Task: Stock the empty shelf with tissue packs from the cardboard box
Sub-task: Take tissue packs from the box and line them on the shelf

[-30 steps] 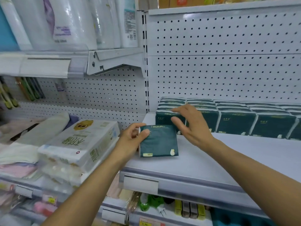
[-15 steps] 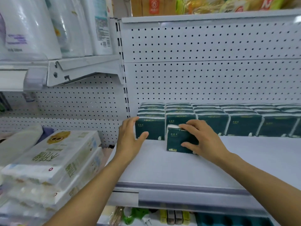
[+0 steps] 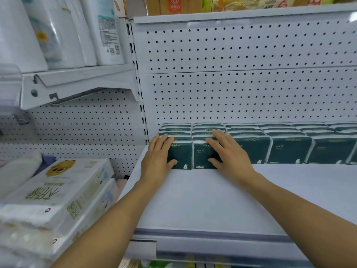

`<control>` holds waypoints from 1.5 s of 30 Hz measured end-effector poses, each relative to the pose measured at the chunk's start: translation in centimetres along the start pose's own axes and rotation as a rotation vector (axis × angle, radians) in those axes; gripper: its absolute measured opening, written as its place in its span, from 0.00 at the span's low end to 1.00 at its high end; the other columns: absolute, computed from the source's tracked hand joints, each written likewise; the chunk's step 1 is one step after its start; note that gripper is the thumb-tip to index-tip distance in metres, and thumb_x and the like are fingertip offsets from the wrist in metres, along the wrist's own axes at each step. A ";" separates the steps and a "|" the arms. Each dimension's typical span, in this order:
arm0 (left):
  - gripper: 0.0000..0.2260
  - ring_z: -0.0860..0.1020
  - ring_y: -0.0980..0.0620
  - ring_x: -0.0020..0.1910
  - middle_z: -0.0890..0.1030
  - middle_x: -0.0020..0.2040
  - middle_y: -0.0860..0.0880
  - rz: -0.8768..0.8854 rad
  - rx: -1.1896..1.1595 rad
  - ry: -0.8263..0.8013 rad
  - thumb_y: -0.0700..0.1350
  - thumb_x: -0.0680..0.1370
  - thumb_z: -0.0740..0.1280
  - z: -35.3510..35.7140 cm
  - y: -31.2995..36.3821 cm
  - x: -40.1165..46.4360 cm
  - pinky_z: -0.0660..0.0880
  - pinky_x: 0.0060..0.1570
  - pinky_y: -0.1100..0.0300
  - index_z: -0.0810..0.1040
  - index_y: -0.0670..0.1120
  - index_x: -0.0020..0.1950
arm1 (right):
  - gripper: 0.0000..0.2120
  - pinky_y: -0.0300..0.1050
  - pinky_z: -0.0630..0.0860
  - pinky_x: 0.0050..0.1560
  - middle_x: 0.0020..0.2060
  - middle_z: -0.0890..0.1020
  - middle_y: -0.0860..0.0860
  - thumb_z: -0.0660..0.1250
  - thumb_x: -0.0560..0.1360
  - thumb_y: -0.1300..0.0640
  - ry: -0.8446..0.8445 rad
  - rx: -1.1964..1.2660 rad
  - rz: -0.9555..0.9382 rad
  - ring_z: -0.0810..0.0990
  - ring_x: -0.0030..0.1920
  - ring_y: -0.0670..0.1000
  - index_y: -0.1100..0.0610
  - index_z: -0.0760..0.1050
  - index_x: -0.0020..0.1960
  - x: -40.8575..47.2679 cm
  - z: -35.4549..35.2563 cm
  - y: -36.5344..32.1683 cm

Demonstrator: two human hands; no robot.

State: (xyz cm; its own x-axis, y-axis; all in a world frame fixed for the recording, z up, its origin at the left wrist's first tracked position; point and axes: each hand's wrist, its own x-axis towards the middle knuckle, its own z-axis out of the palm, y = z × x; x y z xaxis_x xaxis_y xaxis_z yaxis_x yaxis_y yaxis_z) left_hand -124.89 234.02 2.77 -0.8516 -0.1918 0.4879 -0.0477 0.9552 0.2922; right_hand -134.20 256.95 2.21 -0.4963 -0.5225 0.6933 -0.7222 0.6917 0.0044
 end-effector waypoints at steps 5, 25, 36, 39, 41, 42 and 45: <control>0.30 0.53 0.53 0.77 0.62 0.76 0.55 0.008 0.018 0.027 0.49 0.77 0.71 0.2 0.1 0.1 0.73 0.60 0.54 0.63 0.51 0.76 | 0.28 0.58 0.68 0.68 0.65 0.75 0.55 0.77 0.66 0.57 0.019 -0.099 -0.021 0.72 0.67 0.58 0.57 0.75 0.64 0.0 0.8 -0.2; 0.31 0.71 0.46 0.66 0.72 0.71 0.48 0.047 0.218 0.290 0.58 0.76 0.68 -5.8 3.9 -13.4 0.67 0.64 0.49 0.65 0.50 0.76 | 0.23 0.54 0.71 0.58 0.63 0.77 0.54 0.61 0.76 0.46 0.158 0.071 -0.063 0.74 0.61 0.55 0.55 0.72 0.68 -6.4 -7.3 -9.1; 0.32 0.70 0.44 0.70 0.70 0.73 0.46 -0.035 0.234 0.151 0.61 0.77 0.64 -8.7 0.0 -30.7 0.69 0.66 0.44 0.62 0.47 0.77 | 0.27 0.56 0.72 0.59 0.70 0.71 0.55 0.60 0.77 0.45 -0.066 0.196 -0.162 0.72 0.67 0.59 0.54 0.65 0.73 -16.9 -8.6 -21.6; 0.33 0.69 0.42 0.71 0.69 0.74 0.45 -0.070 0.262 0.070 0.63 0.77 0.59 -9.5 -2.1 -34.6 0.67 0.68 0.42 0.59 0.49 0.78 | 0.29 0.58 0.70 0.64 0.72 0.69 0.55 0.57 0.77 0.43 -0.187 0.180 -0.133 0.69 0.70 0.59 0.53 0.64 0.74 -19.8 -8.1 -25.7; 0.34 0.66 0.43 0.73 0.67 0.75 0.46 -0.108 0.290 -0.016 0.64 0.77 0.57 -9.7 -3.5 -37.2 0.65 0.70 0.43 0.57 0.49 0.79 | 0.29 0.59 0.69 0.66 0.72 0.68 0.55 0.57 0.77 0.42 -0.261 0.189 -0.113 0.68 0.71 0.59 0.53 0.64 0.74 -21.8 -7.6 -28.1; 0.34 0.65 0.44 0.73 0.66 0.76 0.46 -0.125 0.302 -0.056 0.64 0.77 0.56 -9.7 -4.2 -38.4 0.63 0.71 0.44 0.57 0.49 0.79 | 0.29 0.58 0.69 0.67 0.73 0.68 0.55 0.59 0.77 0.43 -0.294 0.203 -0.110 0.67 0.71 0.58 0.53 0.63 0.75 -22.8 -7.3 -29.2; 0.35 0.63 0.44 0.75 0.63 0.78 0.47 -0.157 0.294 -0.140 0.65 0.78 0.56 -9.3 -6.2 -41.9 0.60 0.72 0.45 0.55 0.49 0.80 | 0.30 0.55 0.71 0.64 0.72 0.67 0.54 0.63 0.78 0.45 -0.381 0.267 -0.082 0.68 0.70 0.57 0.53 0.61 0.75 -25.6 -6.3 -31.8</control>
State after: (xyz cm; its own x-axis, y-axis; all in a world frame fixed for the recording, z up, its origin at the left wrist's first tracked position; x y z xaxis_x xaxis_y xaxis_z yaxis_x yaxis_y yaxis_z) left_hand -84.03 234.05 -11.83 -0.8843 -0.3279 0.3325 -0.3144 0.9445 0.0952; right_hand -95.48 251.52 -11.13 -0.5379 -0.7502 0.3845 -0.8402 0.5142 -0.1723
